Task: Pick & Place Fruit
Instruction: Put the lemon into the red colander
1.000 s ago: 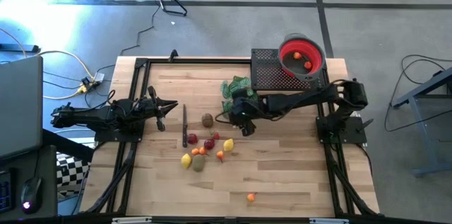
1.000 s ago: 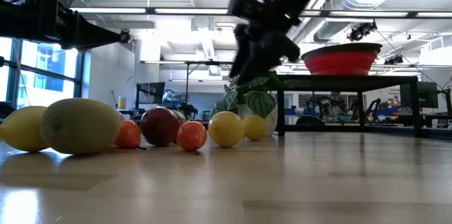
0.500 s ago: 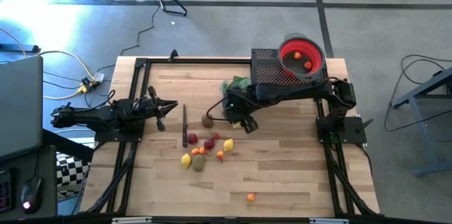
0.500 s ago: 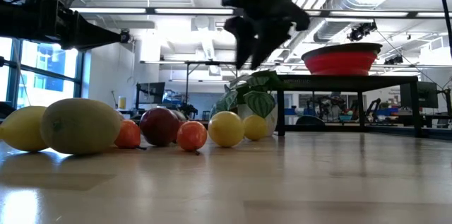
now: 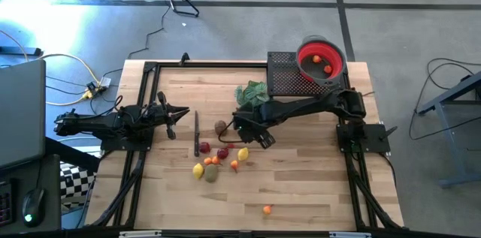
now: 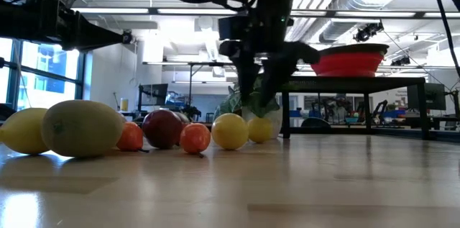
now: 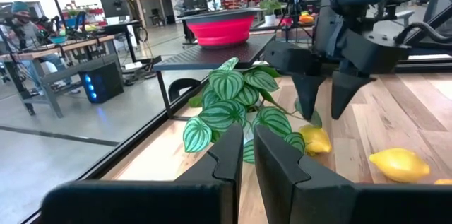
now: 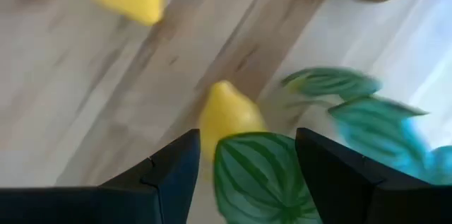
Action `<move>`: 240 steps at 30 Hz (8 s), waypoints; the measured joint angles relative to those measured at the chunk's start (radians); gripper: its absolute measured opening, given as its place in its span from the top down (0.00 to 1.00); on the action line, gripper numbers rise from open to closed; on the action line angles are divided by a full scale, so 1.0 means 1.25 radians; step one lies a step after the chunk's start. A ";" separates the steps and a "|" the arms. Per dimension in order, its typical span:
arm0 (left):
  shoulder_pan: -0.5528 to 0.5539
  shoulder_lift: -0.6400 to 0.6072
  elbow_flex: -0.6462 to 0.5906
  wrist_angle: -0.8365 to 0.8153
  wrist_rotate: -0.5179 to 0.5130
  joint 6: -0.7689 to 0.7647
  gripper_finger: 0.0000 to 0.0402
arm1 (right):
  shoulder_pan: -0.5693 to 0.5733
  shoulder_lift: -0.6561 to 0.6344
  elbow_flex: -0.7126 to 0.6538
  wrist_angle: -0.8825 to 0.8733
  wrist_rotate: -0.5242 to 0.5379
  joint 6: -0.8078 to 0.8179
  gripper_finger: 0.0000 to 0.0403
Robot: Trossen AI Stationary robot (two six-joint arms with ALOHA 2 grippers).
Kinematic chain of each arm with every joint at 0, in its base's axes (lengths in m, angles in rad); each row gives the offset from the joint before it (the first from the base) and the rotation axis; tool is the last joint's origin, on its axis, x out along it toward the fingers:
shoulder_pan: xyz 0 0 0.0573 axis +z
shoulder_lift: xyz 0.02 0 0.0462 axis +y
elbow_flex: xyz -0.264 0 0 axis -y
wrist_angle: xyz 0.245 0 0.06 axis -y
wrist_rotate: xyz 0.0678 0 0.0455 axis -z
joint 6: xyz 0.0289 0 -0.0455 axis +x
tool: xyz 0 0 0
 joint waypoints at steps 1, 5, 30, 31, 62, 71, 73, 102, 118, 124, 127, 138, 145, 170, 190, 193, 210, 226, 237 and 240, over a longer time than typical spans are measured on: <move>0.000 0.000 0.000 0.000 0.000 0.000 0.92 | 0.000 0.001 0.000 0.008 -0.001 0.000 0.44; 0.000 0.000 0.000 0.000 0.000 0.000 0.92 | -0.007 0.001 0.000 0.025 -0.047 0.007 0.44; 0.000 0.000 0.000 -0.002 0.000 0.000 0.92 | -0.014 0.053 0.000 0.030 -0.106 0.030 0.44; 0.000 0.000 0.000 -0.002 0.000 0.000 0.92 | -0.014 0.055 0.000 0.030 -0.087 0.029 0.44; 0.000 0.000 0.000 -0.002 0.000 0.000 0.92 | -0.039 0.055 0.000 -0.023 -0.084 0.033 0.44; 0.000 0.000 0.000 -0.002 0.000 0.000 0.92 | -0.046 0.055 0.000 -0.029 -0.101 0.074 0.44; 0.000 0.000 0.000 -0.002 0.000 0.000 0.92 | -0.047 0.056 0.000 -0.030 -0.101 0.082 0.44; 0.000 0.000 0.000 -0.002 -0.001 0.000 0.92 | -0.051 0.105 -0.001 -0.059 -0.073 0.094 0.50; 0.000 0.000 0.000 -0.002 0.000 0.000 0.92 | -0.051 0.105 -0.001 -0.049 -0.086 0.094 0.47; 0.000 0.000 0.000 -0.002 0.000 0.000 0.92 | -0.051 0.105 -0.001 -0.029 -0.103 0.112 0.46; 0.000 0.000 0.000 -0.002 0.000 0.000 0.92 | -0.051 0.105 0.000 -0.021 -0.132 0.112 0.50; 0.000 0.000 0.000 -0.002 0.000 0.000 0.92 | -0.051 0.105 0.000 -0.004 -0.146 0.112 0.42; 0.000 0.000 0.000 -0.002 0.000 0.000 0.92 | -0.051 0.105 0.000 -0.003 -0.148 0.112 0.49; 0.000 0.000 0.000 -0.002 0.000 0.000 0.92 | -0.051 0.105 0.000 0.034 -0.166 0.112 0.44; 0.000 0.000 0.000 -0.002 0.000 0.000 0.92 | -0.051 0.105 0.000 0.073 -0.173 0.109 0.37; 0.000 0.000 0.000 -0.002 0.000 0.000 0.92 | -0.051 0.105 0.000 0.073 -0.192 0.107 0.39; 0.000 0.000 0.000 -0.002 0.000 0.000 0.92 | -0.051 0.105 0.000 0.072 -0.187 0.106 0.43; 0.000 0.000 0.000 -0.002 0.000 0.000 0.92 | -0.051 0.085 -0.001 0.072 -0.184 0.133 0.47; 0.000 0.000 0.000 -0.002 -0.001 0.000 0.92 | -0.049 -0.027 0.000 0.130 -0.187 0.192 0.47; 0.000 0.000 0.000 -0.002 0.000 0.000 0.92 | -0.049 -0.070 0.000 0.172 -0.186 0.217 0.47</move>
